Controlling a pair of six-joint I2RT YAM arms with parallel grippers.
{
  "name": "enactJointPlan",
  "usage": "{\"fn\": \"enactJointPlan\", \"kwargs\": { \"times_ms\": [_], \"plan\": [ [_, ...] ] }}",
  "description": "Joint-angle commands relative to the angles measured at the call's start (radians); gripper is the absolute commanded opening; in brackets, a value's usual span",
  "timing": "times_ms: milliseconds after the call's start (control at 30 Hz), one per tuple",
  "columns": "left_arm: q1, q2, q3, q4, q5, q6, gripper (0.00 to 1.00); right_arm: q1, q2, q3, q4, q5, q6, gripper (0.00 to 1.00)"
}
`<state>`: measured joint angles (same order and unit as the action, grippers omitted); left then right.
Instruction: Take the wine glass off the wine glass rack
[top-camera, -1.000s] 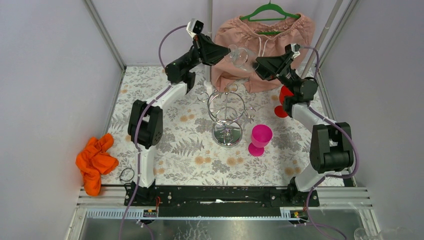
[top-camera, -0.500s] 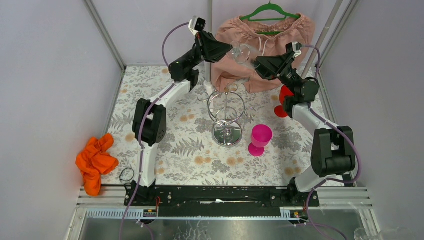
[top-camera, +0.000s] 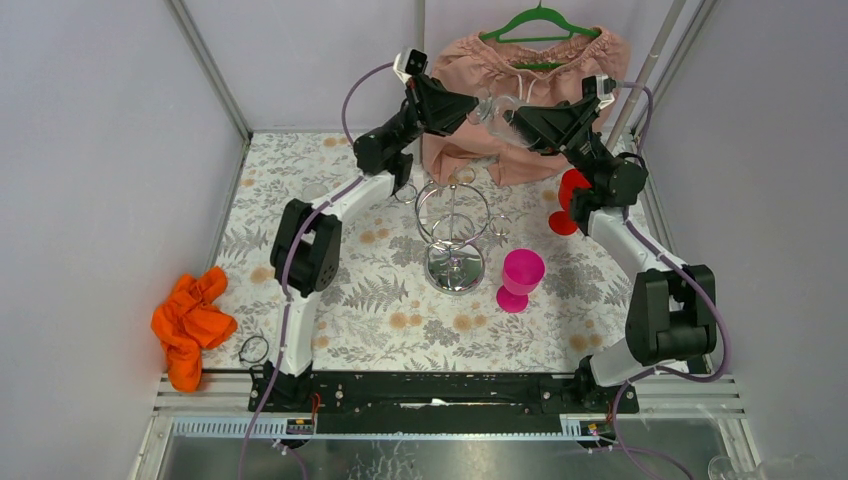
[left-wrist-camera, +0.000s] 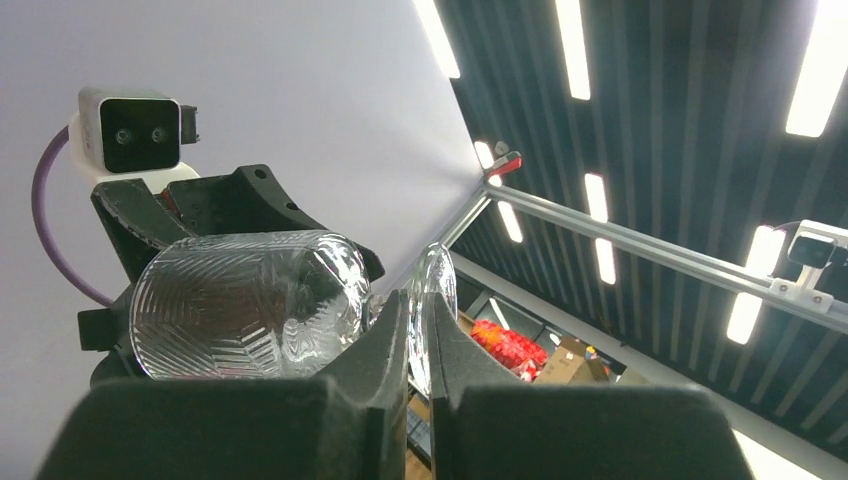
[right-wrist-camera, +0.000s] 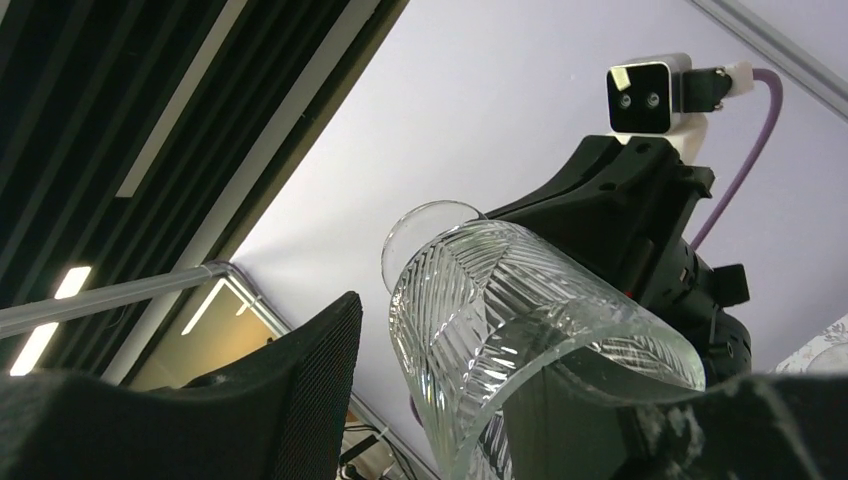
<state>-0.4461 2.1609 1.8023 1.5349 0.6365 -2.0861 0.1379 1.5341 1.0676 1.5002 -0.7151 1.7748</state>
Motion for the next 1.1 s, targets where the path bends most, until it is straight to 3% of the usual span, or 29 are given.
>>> {"fn": "enactJointPlan", "kwargs": {
  "times_ms": [0,233,667,833,1067],
  "plan": [
    [-0.012,-0.032,-0.045,0.082,-0.05,-0.037,0.0,0.026,-0.072,0.052,0.218,0.0,0.002,0.57],
    [-0.013,-0.017,-0.048,0.082,-0.055,-0.035,0.0,0.025,-0.091,0.027,0.218,-0.003,0.007,0.52],
    [-0.013,0.003,-0.027,0.08,-0.052,-0.04,0.0,0.026,-0.066,-0.013,0.217,0.003,0.032,0.18],
    [-0.013,0.012,-0.015,0.08,-0.041,-0.037,0.06,0.024,-0.069,-0.004,0.217,0.0,0.04,0.0],
    [-0.011,0.013,-0.022,0.08,-0.041,-0.026,0.32,0.025,-0.083,0.002,0.216,0.002,0.044,0.0]
  ]
}}
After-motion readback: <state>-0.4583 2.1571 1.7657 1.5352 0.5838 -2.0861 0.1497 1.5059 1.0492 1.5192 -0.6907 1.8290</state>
